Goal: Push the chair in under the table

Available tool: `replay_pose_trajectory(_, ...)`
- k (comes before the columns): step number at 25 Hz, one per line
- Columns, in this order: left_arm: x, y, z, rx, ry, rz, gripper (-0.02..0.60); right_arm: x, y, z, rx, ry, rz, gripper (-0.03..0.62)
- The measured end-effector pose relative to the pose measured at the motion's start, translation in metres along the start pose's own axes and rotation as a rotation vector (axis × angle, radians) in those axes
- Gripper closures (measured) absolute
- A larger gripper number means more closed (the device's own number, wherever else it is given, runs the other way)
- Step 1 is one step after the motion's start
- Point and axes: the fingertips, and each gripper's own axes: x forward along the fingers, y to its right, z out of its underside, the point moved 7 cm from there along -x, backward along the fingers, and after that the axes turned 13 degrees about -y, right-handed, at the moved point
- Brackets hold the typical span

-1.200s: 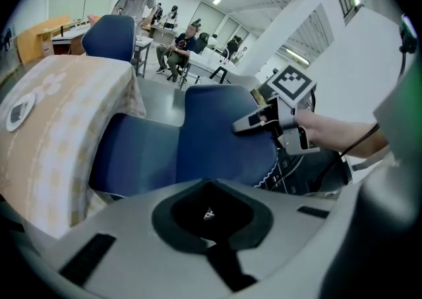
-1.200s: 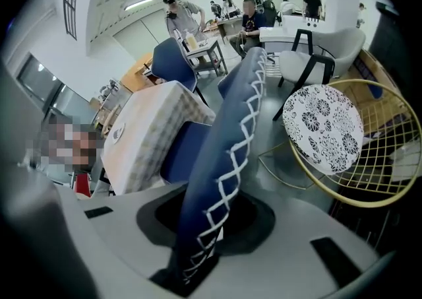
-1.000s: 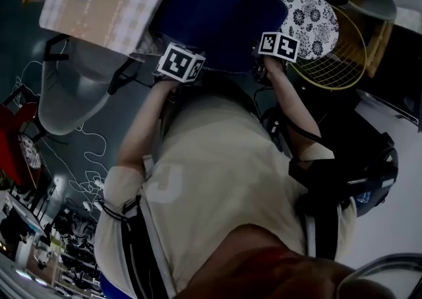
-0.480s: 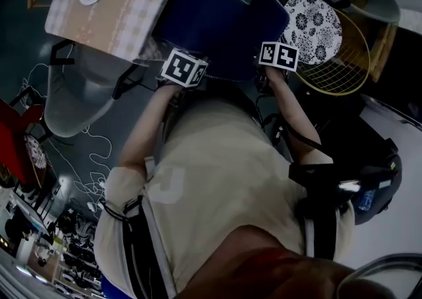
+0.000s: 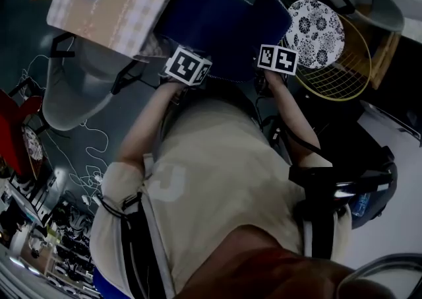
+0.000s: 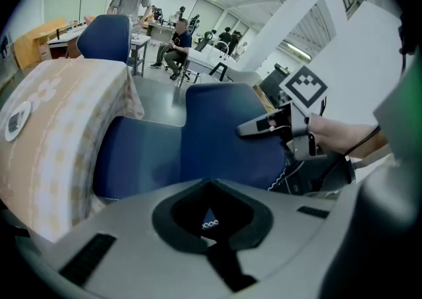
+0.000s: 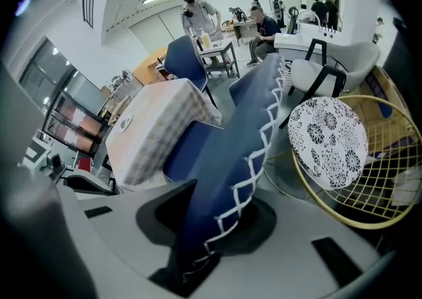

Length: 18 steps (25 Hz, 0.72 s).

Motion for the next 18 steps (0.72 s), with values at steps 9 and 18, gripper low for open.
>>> replay_pose_trajectory(9, -0.001, 0.001, 0.0016, -0.015, 0.013, -0.008, 0.574, 0.0074, -0.0095, -0.0107, -0.032, -0.003, -0.013, 0.485)
replay_pose_trajectory(18, -0.0025, -0.0025, 0.0024, -0.015, 0.015, -0.002, 0.572, 0.0075, -0.0113, -0.0108, -0.044, -0.008, -0.009, 0.485)
